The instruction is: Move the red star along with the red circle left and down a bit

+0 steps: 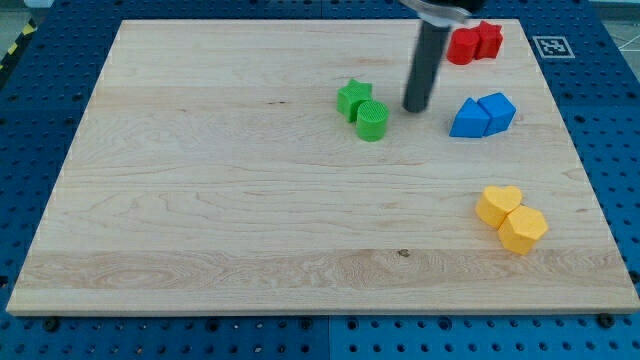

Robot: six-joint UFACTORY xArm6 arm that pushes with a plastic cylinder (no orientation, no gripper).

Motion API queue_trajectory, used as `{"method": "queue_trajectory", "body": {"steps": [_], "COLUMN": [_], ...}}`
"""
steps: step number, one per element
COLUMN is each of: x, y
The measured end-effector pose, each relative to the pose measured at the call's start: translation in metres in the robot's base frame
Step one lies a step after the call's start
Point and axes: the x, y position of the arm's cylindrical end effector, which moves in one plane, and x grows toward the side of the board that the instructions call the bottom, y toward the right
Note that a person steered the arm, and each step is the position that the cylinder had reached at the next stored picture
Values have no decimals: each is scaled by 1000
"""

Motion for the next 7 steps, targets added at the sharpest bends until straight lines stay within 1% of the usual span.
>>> {"method": "queue_trajectory", "body": {"steps": [1,2,3,4,5,6,7], "x": [-66,-123,-154,-161,-152,-136,-133], "y": [-18,5,66,136,168,158,137]}}
